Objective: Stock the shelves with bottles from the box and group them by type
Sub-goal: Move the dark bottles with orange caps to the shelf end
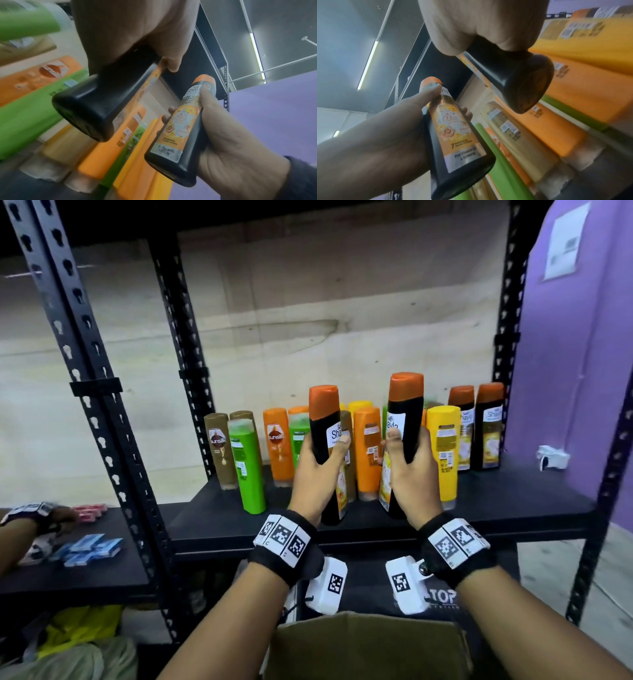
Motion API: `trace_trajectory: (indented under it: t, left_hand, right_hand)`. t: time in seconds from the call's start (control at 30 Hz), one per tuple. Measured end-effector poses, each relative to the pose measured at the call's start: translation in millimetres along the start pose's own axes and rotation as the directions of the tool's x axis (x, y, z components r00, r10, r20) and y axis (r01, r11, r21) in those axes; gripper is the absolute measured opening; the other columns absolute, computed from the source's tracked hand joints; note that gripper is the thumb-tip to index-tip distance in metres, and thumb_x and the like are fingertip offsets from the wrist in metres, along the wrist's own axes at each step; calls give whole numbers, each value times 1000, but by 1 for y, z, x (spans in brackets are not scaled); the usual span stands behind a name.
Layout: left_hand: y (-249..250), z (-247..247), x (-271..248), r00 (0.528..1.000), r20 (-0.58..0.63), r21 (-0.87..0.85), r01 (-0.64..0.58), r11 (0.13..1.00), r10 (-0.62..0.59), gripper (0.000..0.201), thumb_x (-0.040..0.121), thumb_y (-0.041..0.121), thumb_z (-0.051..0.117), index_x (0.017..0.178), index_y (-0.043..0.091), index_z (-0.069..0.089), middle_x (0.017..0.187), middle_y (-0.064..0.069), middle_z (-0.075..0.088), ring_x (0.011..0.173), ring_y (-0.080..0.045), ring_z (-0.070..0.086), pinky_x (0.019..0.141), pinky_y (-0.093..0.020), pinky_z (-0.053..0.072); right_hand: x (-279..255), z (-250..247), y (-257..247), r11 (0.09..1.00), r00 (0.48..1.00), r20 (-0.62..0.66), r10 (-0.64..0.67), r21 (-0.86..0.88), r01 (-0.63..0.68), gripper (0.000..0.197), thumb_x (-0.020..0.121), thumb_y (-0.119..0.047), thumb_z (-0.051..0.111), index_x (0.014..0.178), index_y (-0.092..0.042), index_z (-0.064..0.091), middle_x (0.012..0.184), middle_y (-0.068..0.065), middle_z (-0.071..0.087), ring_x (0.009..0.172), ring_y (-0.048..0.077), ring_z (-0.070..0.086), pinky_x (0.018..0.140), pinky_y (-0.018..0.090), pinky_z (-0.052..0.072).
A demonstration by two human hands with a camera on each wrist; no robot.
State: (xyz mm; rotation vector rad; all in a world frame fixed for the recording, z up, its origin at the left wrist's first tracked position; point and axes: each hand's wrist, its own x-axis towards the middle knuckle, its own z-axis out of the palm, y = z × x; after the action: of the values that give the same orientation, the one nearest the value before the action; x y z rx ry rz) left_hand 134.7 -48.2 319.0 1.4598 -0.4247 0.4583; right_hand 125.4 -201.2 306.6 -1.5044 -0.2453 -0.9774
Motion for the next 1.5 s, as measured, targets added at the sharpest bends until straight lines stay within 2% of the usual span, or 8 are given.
trace_trajectory:
  t: [0.1,0.27,0.5,0.83,1.07,1.23,1.37,1.5]
  left_hand:
    - [1,23,-1,999,36,-15,-2,1000,3,45,94,45,68,134,32,55,123,7,71,116,-13,67,102,-49,53]
    - [0,61,-3,997,81,-43,-8,999,12,41,92,48,69,131,39,57,119,14,72,113,-6,67,102,-46,54]
    - [-8,106,-11,990,138,-105,27,994,-12,50,87,56,71,131,38,57,122,13,71,116,-9,67,103,-47,52]
    - [-7,161,-19,974,225,-150,21,988,13,46,93,47,68,135,38,54,128,17,67,122,-4,62,108,-44,49]
    - [-21,204,-28,949,316,-154,71,986,-19,39,96,39,67,134,37,55,127,17,68,119,-3,63,106,-41,51]
    - [-35,231,-29,944,326,-169,107,980,-47,40,96,38,68,134,34,56,127,10,69,117,-13,66,103,-47,53]
    - [-45,251,-28,937,343,-165,123,979,-60,32,95,39,69,122,51,57,122,18,70,114,-6,67,101,-43,55]
    - [-59,265,-21,944,318,-176,151,973,-89,45,95,38,69,137,33,54,126,14,69,118,-9,66,103,-46,53]
  right_hand:
    - [4,-22,1,1000,999,-34,-1,-27,0,48,97,-60,51,132,-27,52,101,-35,66,93,-15,62,71,0,42]
    - [11,-60,-3,995,999,-41,-19,-94,15,27,95,-65,49,120,-55,49,107,-42,62,100,-19,59,77,-2,42]
    - [21,-104,-4,987,996,-85,-38,-157,24,24,94,-69,49,116,-60,49,107,-33,66,97,-12,64,76,2,44]
    - [24,-163,9,981,994,-104,20,-189,-39,40,96,-63,51,127,-38,52,114,-24,68,108,-2,64,96,32,51]
    - [21,-203,23,978,991,-130,21,-205,-47,30,97,-56,52,120,-37,53,110,-9,72,87,9,74,70,13,53]
    - [26,-233,38,973,982,-186,43,-216,-84,28,89,-74,50,109,-54,53,105,-6,73,80,13,75,73,34,60]
    - [33,-250,54,968,977,-203,62,-228,-108,43,86,-78,51,113,-45,53,102,-5,72,79,14,75,77,42,60]
    - [43,-259,69,963,984,-166,63,-250,-104,35,89,-74,52,113,-48,52,103,-9,72,81,12,75,77,42,60]
